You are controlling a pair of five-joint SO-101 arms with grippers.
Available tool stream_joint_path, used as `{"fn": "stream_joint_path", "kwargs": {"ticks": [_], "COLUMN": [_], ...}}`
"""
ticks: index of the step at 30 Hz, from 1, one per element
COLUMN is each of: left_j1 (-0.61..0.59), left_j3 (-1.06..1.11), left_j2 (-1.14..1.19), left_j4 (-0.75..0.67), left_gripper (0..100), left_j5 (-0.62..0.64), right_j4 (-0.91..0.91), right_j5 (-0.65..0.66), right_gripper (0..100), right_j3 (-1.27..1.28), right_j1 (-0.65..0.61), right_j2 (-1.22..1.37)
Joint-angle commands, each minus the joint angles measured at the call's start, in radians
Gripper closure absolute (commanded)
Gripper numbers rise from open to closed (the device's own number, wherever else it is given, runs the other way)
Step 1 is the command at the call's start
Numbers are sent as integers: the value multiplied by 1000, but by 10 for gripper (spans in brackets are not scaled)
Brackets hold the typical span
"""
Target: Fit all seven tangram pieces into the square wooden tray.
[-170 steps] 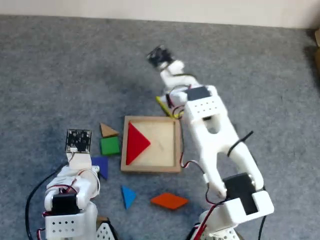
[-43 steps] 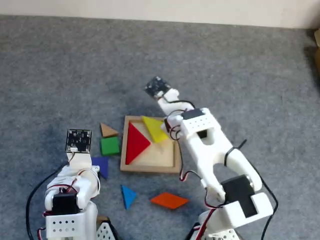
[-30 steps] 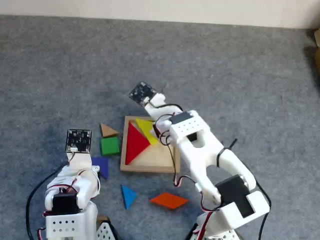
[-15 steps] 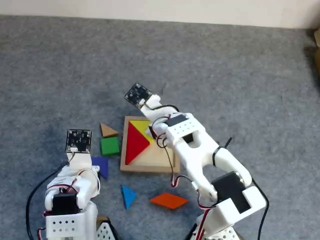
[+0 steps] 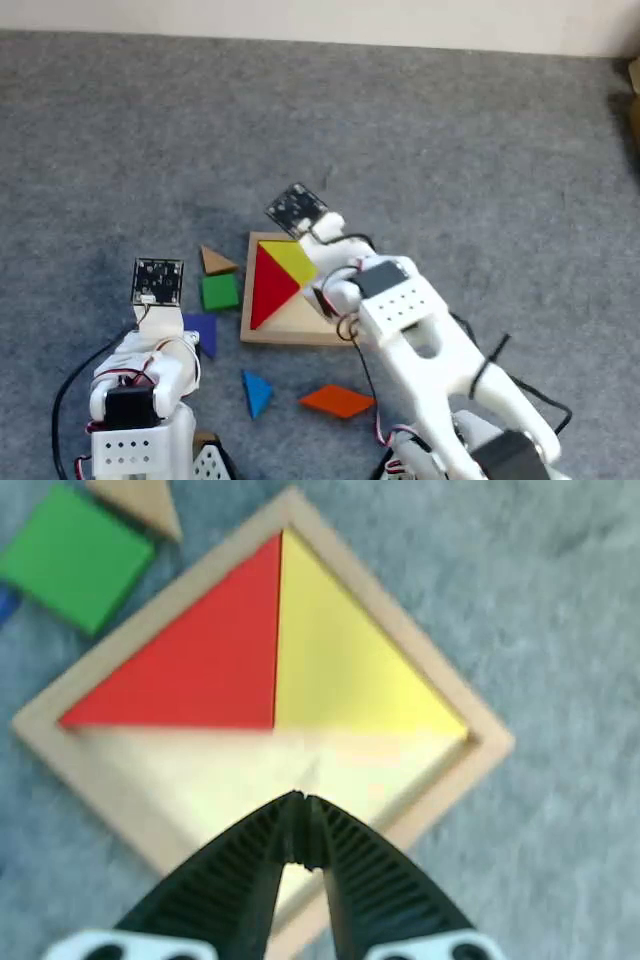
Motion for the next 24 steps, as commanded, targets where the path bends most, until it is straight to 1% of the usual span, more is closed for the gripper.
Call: {"fn": "stream_joint_path", "kwargs": {"ticks": [1,3,7,9,12,17,21,24], "left_j1": [-10,-10,-10,-10,-10,-10,-10,-10], "left_j3": [21,21,21,21,21,21,21,21], "left_j2": [-5,-5,-5,-5,-5,-5,-5,-5], "left_j4": [5,5,5,5,5,5,5,5], "left_gripper": [995,995,995,995,995,995,995,995], "left_j5": [-2,-2,-2,-2,-2,-2,-2,-2], "right_j4": [134,225,384,440,481,487,479,426], "right_j5": [-14,-15,-15,-15,-18,-163,-218,-244], "right_gripper": [973,931,789,750,742,740,740,740], "right_j3": [1,1,1,1,1,7,74,131], "right_j1": [-13,-28,-94,-139,-205,-340,-455,-481], "right_j2": [-99,-108,-119,-120,-120,-119,-120,-120]}}
